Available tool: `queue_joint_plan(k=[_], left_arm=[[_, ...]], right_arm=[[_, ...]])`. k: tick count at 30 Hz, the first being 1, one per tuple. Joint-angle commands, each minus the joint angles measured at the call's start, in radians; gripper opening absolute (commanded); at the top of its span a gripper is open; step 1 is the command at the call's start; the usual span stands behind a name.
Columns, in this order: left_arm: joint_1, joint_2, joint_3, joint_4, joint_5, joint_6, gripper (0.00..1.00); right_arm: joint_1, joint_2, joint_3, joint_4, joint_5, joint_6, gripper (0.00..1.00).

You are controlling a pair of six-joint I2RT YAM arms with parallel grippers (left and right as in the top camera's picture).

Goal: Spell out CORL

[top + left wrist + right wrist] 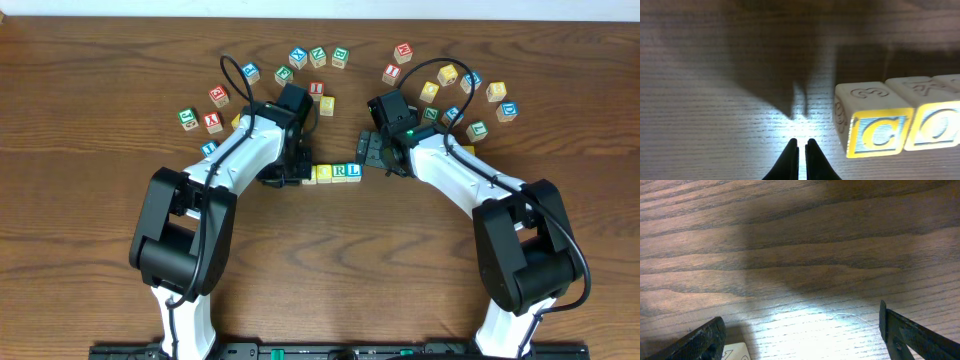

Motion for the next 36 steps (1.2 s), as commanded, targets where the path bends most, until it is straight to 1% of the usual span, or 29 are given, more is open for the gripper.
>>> queue_joint_plan(k=[1,36], left_arm=[[0.002,-0.021,-0.008,0.008,0.002,-0.010,0.07],[-0.024,-0.021,-0.010,0.054,0.006,-0.021,0.07]], right_arm=[[0.005,-0.026,-0.005,0.000,0.019,0.010,0.94],[0.005,-0.026,-0.005,0.000,0.019,0.010,0.94]])
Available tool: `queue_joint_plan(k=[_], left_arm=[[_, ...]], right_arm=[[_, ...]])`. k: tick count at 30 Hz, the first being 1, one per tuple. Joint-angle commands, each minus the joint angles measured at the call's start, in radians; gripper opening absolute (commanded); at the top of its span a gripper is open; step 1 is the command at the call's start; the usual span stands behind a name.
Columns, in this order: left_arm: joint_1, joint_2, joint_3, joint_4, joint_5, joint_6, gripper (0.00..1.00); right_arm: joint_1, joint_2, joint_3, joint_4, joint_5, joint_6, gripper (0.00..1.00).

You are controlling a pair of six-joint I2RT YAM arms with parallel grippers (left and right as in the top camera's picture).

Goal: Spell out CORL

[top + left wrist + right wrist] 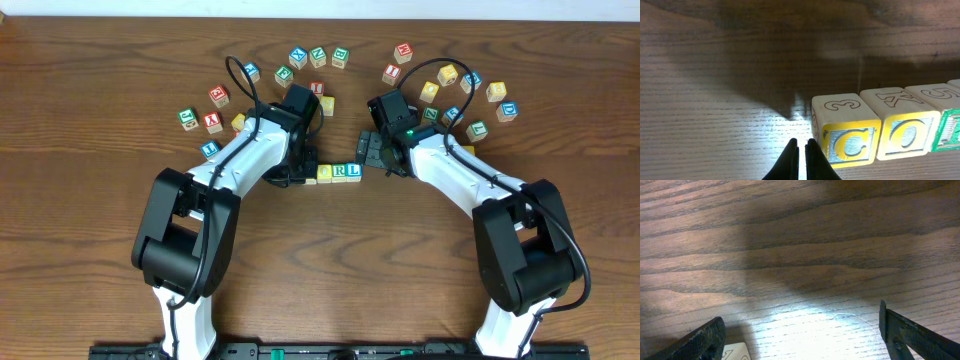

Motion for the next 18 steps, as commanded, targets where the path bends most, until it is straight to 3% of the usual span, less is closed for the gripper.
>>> queue_joint_plan(k=[1,18], left_arm=[[-0.002,-0.021,-0.007,-0.002,-0.002,-0.002,0.08],[-0.002,-0.021,-0.007,0.017,-0.002,-0.021,0.07]], right_arm=[[0.005,-0.026,-0.005,0.000,0.019,0.010,0.94],[0.005,-0.026,-0.005,0.000,0.020,0.010,0.94]])
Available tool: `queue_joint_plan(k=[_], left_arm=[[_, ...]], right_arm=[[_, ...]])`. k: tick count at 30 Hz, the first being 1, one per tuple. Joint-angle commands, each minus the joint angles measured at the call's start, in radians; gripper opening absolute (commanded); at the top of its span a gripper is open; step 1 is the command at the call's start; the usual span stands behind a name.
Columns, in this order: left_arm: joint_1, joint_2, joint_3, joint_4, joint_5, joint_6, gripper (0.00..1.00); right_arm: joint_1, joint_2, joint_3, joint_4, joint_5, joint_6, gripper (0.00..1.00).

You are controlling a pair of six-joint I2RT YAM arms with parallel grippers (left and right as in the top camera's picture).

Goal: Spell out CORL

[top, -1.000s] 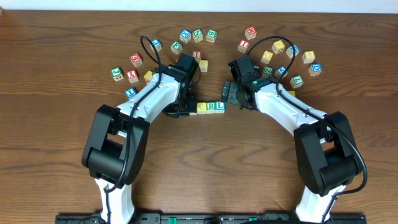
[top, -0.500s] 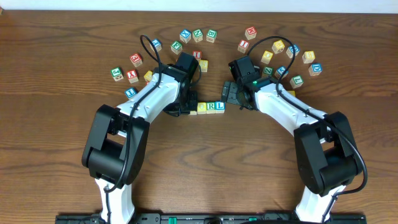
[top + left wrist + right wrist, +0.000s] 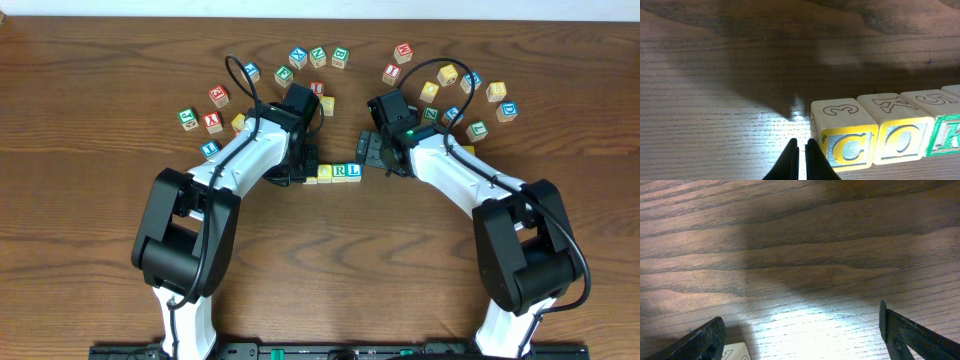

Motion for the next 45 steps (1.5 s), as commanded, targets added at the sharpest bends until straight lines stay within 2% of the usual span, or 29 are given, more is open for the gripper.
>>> queue_joint_plan(k=[1,12,19,20,24,29,35,40,43,44,45], left_arm=[[-0.002,-0.021,-0.007,0.002,-0.002,-0.013,0.07],[-0.002,-0.021,-0.007,0.012,-0.001,-0.013,0.08],[-0.002,-0.021,-0.007,0.013,-0.002,-0.013,0.07],[-0.002,-0.021,-0.007,0.013,-0.002,-0.013,0.07],[-0.001,-0.021,-0.007,0.019,-0.006,-0.005,0.08],[0.016,-0.024,0.009,0.003,-0.040,0.034,0.08],[0.079,-0.086,0.078,-0.058,-0.082,0.067,0.07],[0.157,-0.241,0.108,-0.079,-0.119,0.097,0.08],[0.206,-0.355,0.108,-0.075,-0.119,0.097,0.17],[0.219,-0.388,0.108,-0.075,-0.119,0.097,0.17],[0.233,-0.423,0.108,-0.076,-0.119,0.097,0.25]], right_arm=[[0.005,-0.026,-0.004,0.000,0.020,0.010,0.94],[0.005,-0.026,-0.004,0.000,0.020,0.010,0.94],[0.005,-0.026,-0.004,0.000,0.020,0.010,0.90],[0.005,-0.026,-0.004,0.000,0.020,0.010,0.84],[0.005,-0.026,-0.004,0.000,0.020,0.010,0.72],[0.004,-0.026,-0.004,0.000,0.020,0.009,0.66],[-0.003,-0.037,0.003,-0.003,0.008,-0.055,0.70],[-0.016,-0.147,0.032,-0.062,0.004,-0.118,0.76],[-0.018,-0.251,0.038,-0.076,0.005,-0.162,0.86],[-0.018,-0.283,0.038,-0.083,0.009,-0.172,0.89],[-0.018,-0.317,0.038,-0.095,0.014,-0.174,0.93]])
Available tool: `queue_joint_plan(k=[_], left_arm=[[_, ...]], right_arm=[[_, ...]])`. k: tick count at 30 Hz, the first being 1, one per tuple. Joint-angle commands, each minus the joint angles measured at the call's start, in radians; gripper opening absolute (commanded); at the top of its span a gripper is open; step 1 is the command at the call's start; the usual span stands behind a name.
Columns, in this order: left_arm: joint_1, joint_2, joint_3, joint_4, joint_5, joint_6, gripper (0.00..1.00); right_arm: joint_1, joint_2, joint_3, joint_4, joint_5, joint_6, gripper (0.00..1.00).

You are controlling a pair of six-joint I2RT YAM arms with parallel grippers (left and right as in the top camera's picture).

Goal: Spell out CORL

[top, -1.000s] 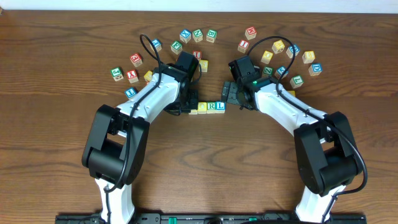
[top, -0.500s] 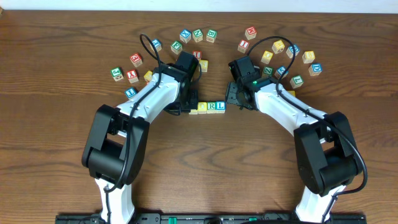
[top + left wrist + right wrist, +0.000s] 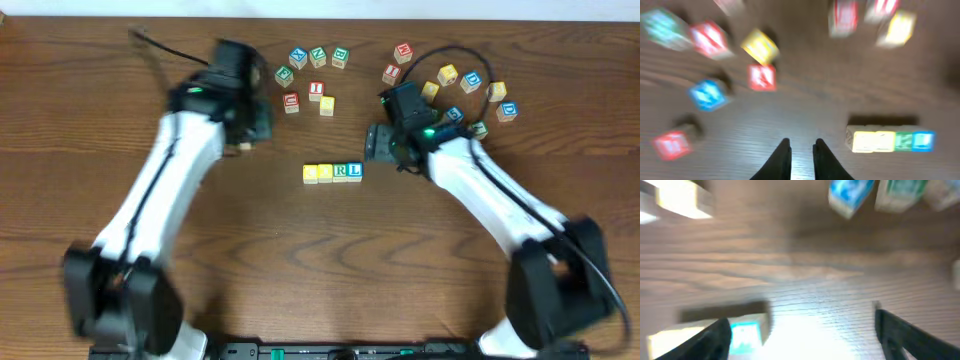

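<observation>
A row of four letter blocks lies at the table's middle: two yellow ones, then a green R and a blue L. The left wrist view shows the row, blurred, to the right of my fingers. My left gripper hangs up and to the left of the row, among the loose blocks; its fingers are nearly together with nothing between them. My right gripper is open just above the row's right end, with the blue block beside its left finger.
Loose letter blocks lie in a group behind the row, two more nearer it, and a cluster at the back right. Several blurred loose blocks fill the left wrist view. The table is dark wood.
My left gripper was on the table at the C block's left end; it now sits high and far to the left, fingers slightly wider. The right gripper has risen a little. The row stays put.
At first my shut left gripper stood left of the C block, a small way off. Then it was up against the C, with C, O, R, L packed tight. The open right gripper waited at the row's right end. Both grippers now stand off from the row.
</observation>
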Motion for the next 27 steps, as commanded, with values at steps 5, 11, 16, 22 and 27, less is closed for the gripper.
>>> queue_joint_plan(k=[5,11,16,22,27], left_arm=[[0.084,-0.250,0.025,-0.023,-0.024,0.017,0.49],[0.085,-0.309,0.025,-0.016,-0.013,-0.026,0.98],[0.085,-0.300,0.025,-0.017,-0.013,-0.028,0.98],[0.085,-0.300,0.025,-0.017,-0.013,-0.028,0.98],[0.085,-0.300,0.025,-0.017,-0.013,-0.028,0.98]], right_arm=[[-0.011,-0.305,0.036,-0.114,0.052,-0.060,0.99],[-0.011,-0.510,0.036,-0.271,0.061,-0.151,0.99],[-0.011,-0.641,0.036,-0.393,0.061,-0.174,0.99],[-0.011,-0.728,0.036,-0.468,0.061,-0.174,0.99],[-0.011,-0.738,0.036,-0.523,0.061,-0.173,0.99]])
